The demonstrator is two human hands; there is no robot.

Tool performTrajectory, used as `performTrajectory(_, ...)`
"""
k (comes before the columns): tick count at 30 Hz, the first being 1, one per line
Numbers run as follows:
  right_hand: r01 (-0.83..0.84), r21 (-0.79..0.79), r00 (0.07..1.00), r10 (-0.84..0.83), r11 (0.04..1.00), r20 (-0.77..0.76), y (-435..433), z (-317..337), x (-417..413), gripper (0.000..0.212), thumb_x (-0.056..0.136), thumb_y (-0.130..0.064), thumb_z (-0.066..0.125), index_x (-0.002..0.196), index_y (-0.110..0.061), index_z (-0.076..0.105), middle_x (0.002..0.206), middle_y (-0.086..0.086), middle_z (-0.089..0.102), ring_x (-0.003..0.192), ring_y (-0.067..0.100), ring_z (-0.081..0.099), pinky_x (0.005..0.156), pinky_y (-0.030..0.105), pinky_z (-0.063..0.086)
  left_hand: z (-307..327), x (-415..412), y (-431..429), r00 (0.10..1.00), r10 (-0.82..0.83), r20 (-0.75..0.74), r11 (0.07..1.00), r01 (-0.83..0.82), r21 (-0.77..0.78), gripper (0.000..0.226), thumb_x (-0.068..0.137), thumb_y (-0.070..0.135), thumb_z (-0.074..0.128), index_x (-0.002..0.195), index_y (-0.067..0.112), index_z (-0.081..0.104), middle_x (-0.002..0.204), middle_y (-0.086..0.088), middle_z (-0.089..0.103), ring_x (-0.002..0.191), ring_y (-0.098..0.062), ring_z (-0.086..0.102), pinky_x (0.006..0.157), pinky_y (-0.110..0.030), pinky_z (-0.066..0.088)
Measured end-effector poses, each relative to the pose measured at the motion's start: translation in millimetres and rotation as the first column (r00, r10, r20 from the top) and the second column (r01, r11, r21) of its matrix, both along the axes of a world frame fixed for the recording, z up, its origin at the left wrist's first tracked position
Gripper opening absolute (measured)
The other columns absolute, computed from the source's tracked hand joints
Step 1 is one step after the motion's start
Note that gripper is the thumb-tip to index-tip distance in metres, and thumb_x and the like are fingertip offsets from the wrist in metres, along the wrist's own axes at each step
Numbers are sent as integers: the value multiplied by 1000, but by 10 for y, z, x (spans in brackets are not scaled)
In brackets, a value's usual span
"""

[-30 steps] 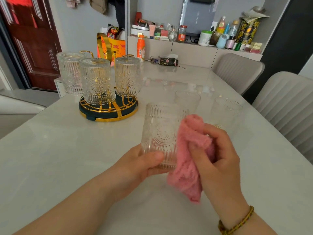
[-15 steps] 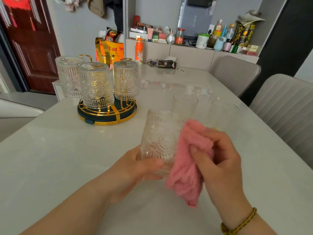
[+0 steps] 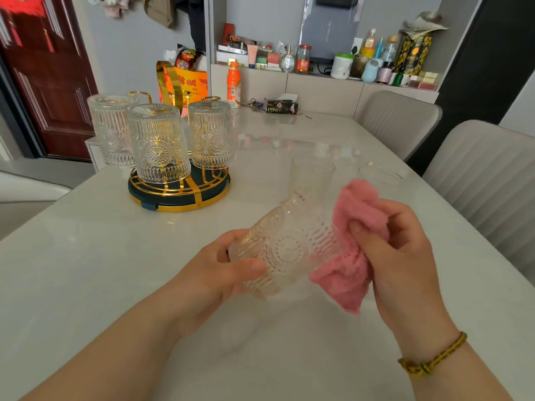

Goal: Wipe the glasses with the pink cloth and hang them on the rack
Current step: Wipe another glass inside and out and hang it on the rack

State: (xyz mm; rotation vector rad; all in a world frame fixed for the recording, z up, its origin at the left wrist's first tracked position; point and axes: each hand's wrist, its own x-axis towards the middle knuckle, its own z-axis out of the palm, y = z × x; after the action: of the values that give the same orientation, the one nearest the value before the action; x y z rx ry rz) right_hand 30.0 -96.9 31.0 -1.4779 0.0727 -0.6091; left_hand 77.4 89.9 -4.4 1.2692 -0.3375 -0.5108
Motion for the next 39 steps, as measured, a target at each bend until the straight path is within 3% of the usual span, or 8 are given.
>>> performTrajectory(8,-233,-410,967,165,882,-193,16,26,-53,36,71,6,67,72,-30,68,87,-5,67,70,-7,59,62,2,42,12,24,43,1000,-22,6,998,22,-60,74,17,48,89,85,24,75,90,-5,74,78,-17,70,60,-23,55)
performTrajectory(11,-338,-507,933,214,793,-288,6,32,-60,38,72,9,64,69,-29,66,74,-8,64,68,-9,55,61,0,39,-24,6,1,994,-94,-58,993,89,-81,72,20,46,90,87,22,76,90,-9,73,77,-20,71,61,-29,57)
performTrajectory(14,-331,-444,935,226,833,-272,-12,9,-36,34,74,3,66,80,-30,64,81,-16,69,77,-5,61,71,7,47,-41,-16,-36,985,-123,-123,985,106,-137,69,18,42,90,83,22,76,85,-8,74,72,-20,71,56,-29,57)
performTrajectory(19,-267,-215,958,234,939,-164,-115,76,-52,33,61,-22,78,90,-21,64,86,6,70,78,14,65,68,20,54,-7,5,-25,990,-87,-111,982,67,-175,68,17,49,89,81,29,76,86,-3,74,74,-16,71,58,-29,58)
performTrajectory(23,-223,-254,974,210,941,-79,-164,91,-45,24,61,-31,70,84,-26,68,92,-12,72,88,3,65,77,19,52,7,19,-9,992,-57,-110,974,31,-224,68,18,49,88,82,30,76,89,0,74,77,-16,71,57,-28,57)
performTrajectory(27,-389,-283,920,355,877,-164,-210,122,-90,65,40,-55,78,100,-39,59,99,-24,65,91,-2,62,69,17,53,34,40,20,991,1,-132,955,-40,-292,67,15,46,89,78,28,76,87,0,75,74,-16,71,53,-29,57)
performTrajectory(32,-348,-420,936,338,838,-102,-77,30,-92,53,59,-6,62,101,-38,56,92,-10,66,73,1,60,59,13,50,63,54,75,995,13,-100,972,-36,-232,67,14,51,87,77,31,76,85,1,74,72,-15,71,52,-28,56)
performTrajectory(39,-318,-433,937,349,843,-10,-139,61,-84,50,57,-4,59,92,-39,67,102,-29,65,102,-7,58,80,7,45,65,54,116,996,-90,-12,996,89,-23,65,21,55,84,81,33,76,82,0,74,67,-14,70,51,-26,56)
